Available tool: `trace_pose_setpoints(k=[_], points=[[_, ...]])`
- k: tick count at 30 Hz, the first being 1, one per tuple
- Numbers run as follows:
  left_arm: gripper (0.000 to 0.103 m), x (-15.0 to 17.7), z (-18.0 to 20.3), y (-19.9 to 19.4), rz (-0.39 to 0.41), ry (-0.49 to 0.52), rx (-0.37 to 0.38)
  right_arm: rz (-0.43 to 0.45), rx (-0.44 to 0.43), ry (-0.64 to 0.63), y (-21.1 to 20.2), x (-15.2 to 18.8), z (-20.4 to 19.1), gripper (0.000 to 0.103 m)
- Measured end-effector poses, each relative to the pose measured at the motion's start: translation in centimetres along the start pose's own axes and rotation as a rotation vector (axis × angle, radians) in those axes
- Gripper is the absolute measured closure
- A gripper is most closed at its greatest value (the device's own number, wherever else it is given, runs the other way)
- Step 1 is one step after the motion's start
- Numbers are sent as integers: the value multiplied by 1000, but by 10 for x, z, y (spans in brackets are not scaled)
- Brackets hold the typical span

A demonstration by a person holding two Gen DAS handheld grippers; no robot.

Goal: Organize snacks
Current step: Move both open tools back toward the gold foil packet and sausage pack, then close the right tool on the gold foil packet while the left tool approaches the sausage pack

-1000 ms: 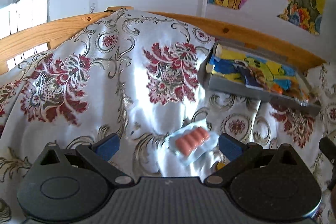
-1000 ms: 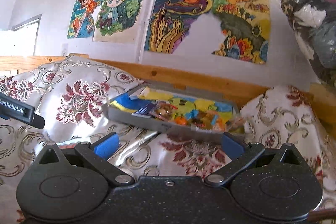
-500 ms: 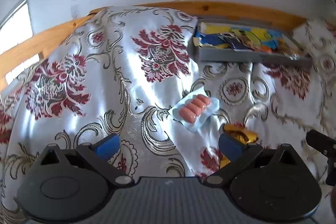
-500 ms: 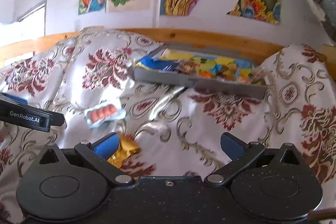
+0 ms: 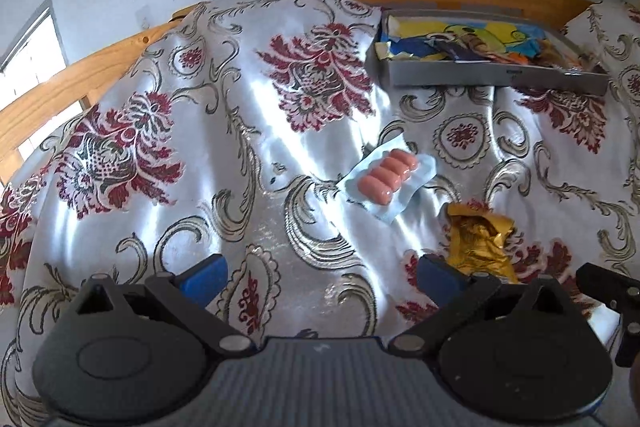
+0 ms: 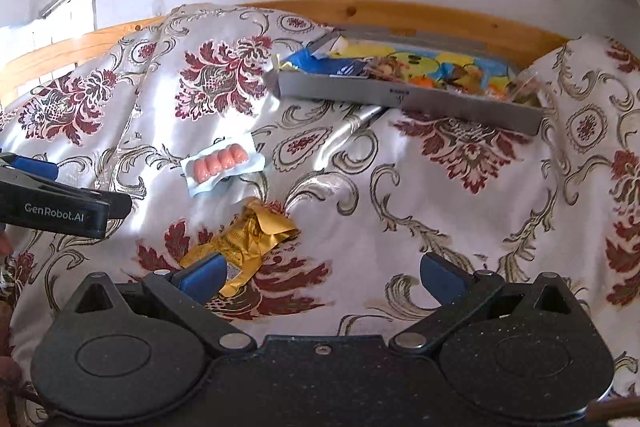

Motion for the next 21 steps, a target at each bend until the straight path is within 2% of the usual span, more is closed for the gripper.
trace_pose_setpoints(k=[15,21], points=[[1,-7,-4,22,-62,28,-79,-47,-52,24,15,0,-3,1],[1,-15,-3,34,-70,76,-93,-68,-53,44,26,0,-2,1]])
Point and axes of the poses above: each gripper's, at about its wrist camera, not at the fingertips, and y roughly the way its jaws point, z to its right, x to its underside, the point moved 3 cm from there along y, roughly the way its jaws point
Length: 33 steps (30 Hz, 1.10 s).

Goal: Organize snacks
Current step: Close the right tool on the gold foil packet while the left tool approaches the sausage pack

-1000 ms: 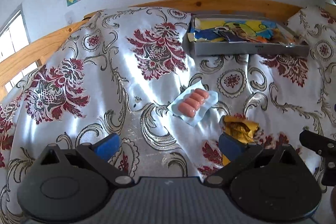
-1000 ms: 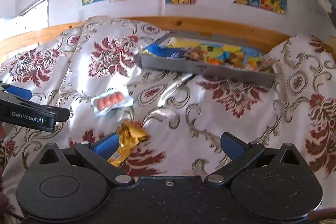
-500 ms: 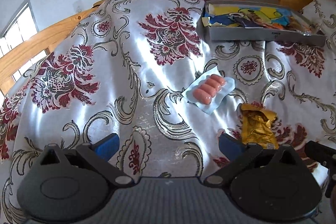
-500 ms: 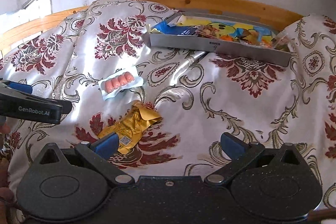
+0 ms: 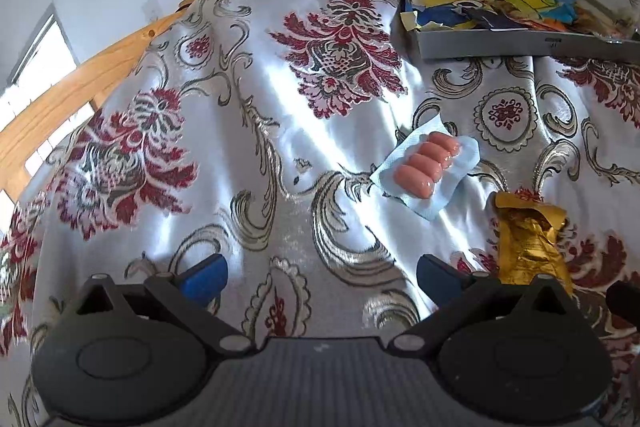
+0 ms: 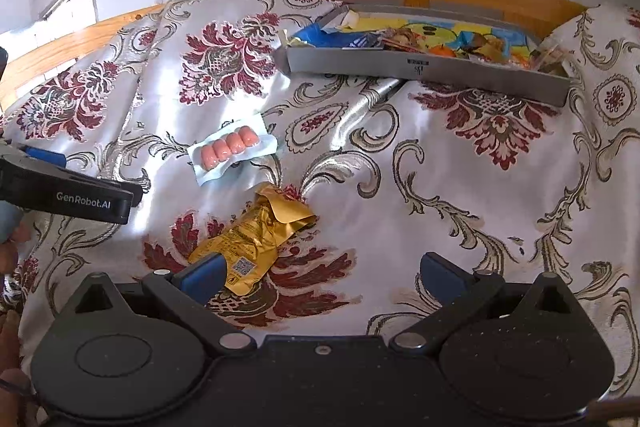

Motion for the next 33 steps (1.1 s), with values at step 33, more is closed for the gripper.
trace_pose_setpoints(k=[33], points=[[1,-61,29,64,48,198,69,-34,-139,-22,74,-10,-31,1]])
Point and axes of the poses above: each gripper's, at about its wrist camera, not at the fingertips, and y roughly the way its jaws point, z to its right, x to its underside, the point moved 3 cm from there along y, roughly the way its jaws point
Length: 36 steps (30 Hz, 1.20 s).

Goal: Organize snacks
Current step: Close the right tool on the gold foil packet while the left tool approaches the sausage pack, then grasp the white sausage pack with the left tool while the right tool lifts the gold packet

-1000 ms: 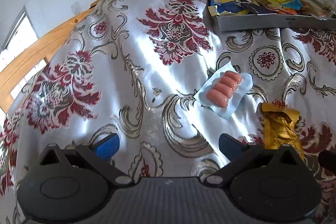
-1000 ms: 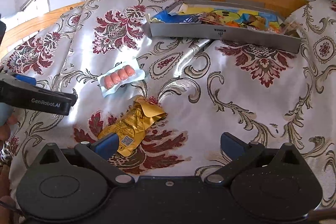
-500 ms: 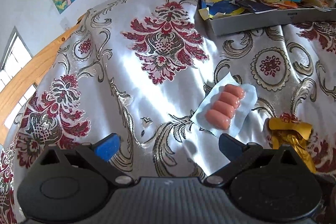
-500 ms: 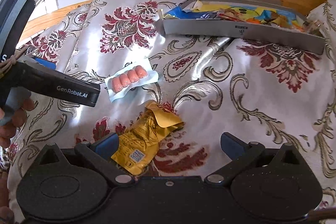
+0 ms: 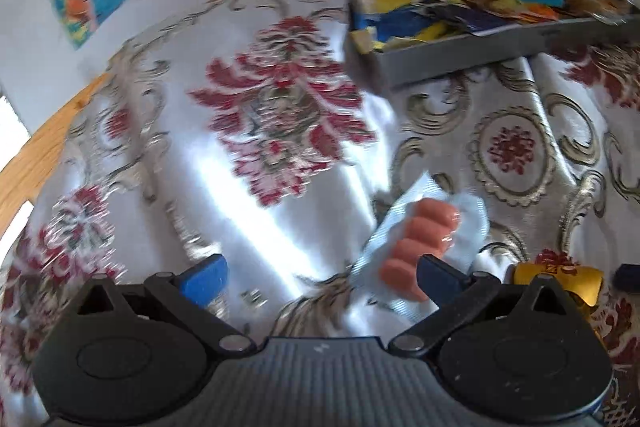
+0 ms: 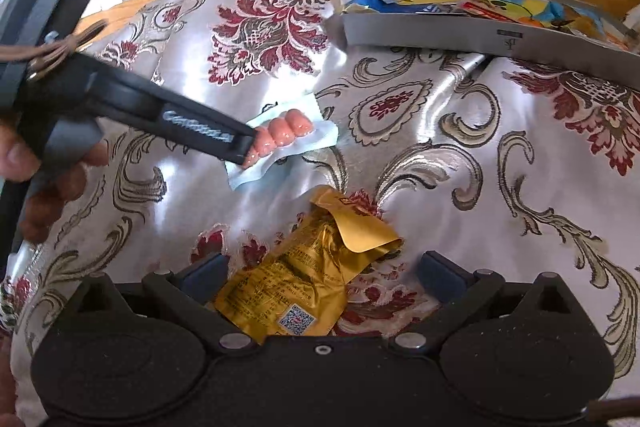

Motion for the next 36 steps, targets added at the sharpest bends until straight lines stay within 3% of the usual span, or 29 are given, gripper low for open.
trace_pose_setpoints(k=[7,11,16,21,25,32,36], points=[[1,-11,16,15,15,95,143,-18,26,-61,2,2,-4,1],[1,-17,23,22,-20,114,252,-48,62,-138,3,4,-10,1],[1,-12,35,27,-60,191,315,-63,84,-130,0,3,-4,2],[1,-8,30,26,-88,132,386,-81,84,-124,-4,-1,2,12],[7,-6,31,26,-98,106,361,-78,116,-127,-11,-1,8,19],[16,-3,24,21,-125,32,418,-53,215,-37,-28,-4,40,21],[17,-5,20,17,-134,-30,444,-49,198,57,-31,-4,56,21]])
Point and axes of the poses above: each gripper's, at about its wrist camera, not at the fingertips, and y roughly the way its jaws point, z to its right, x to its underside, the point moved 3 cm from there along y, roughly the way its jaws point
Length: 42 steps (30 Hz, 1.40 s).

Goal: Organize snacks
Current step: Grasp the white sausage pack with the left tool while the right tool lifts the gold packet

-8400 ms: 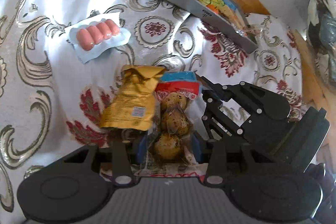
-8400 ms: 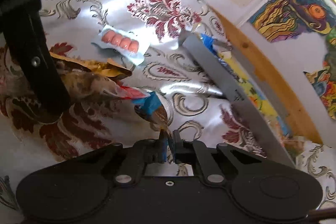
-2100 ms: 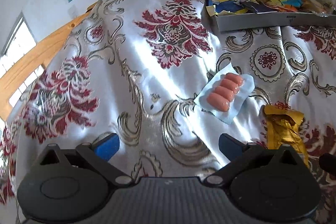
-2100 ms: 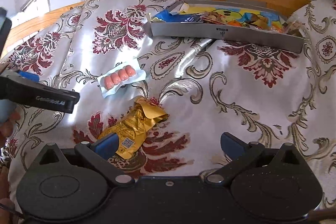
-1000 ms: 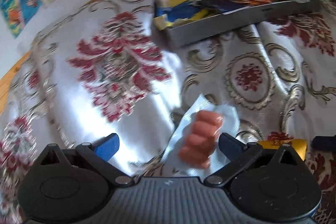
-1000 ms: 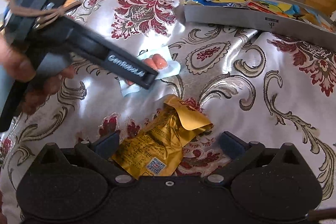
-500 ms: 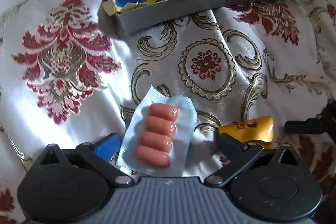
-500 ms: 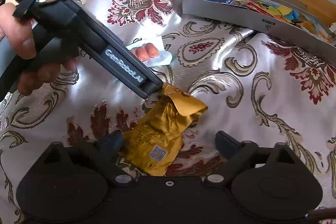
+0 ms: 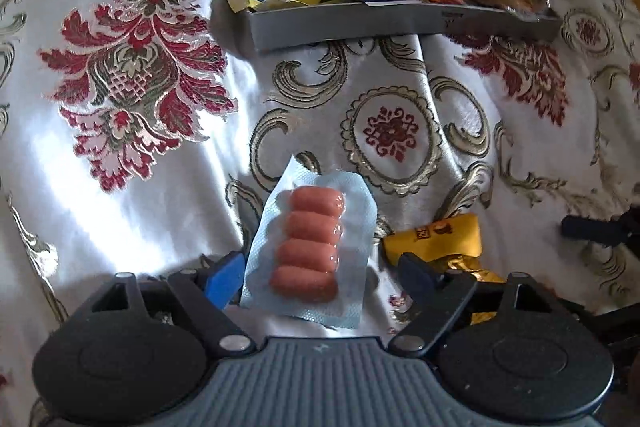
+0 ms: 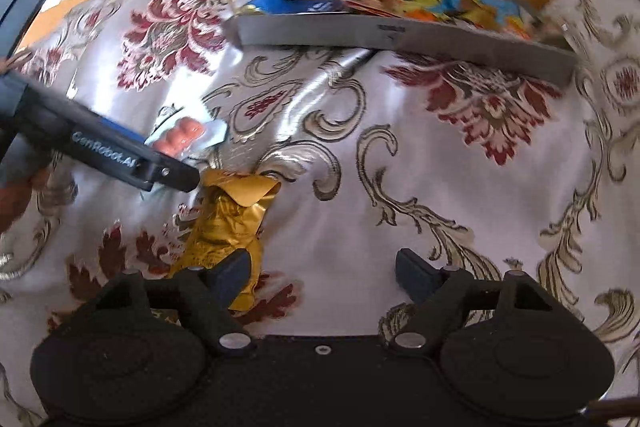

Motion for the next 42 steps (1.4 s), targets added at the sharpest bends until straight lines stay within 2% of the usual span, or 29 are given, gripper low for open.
trace_pose_setpoints(k=[4,8,12,17,22,28,35,37,38,39,40,42], points=[[16,0,-1,-2,9,-11,-8,39,-56,5,-4,1,-8,17],[14,-3,0,1,24,10,-57,68,-112,-48,2,1,-29,16],[14,-3,2,5,28,38,-74,45,-135,-118,19,2,-51,16],[20,4,3,9,35,27,-86,37,-49,-242,24,7,-61,17],[34,7,6,6,44,10,-97,34,9,-240,22,7,-49,21],[35,10,6,0,33,-53,-36,68,10,-232,19,5,-43,26],[33,10,13,5,20,-24,-65,91,-24,-272,24,3,-44,22],[33,9,13,6,20,-28,-67,92,-24,-287,25,3,-45,24],[34,9,14,6,23,-31,-67,91,-26,-295,26,3,-46,29],[35,10,14,6,25,-33,-64,93,-26,-302,25,3,-47,41],[35,11,14,6,27,-37,-61,95,-27,-316,25,4,-49,46],[36,12,13,4,31,-52,-55,101,-14,-341,24,5,-53,48]])
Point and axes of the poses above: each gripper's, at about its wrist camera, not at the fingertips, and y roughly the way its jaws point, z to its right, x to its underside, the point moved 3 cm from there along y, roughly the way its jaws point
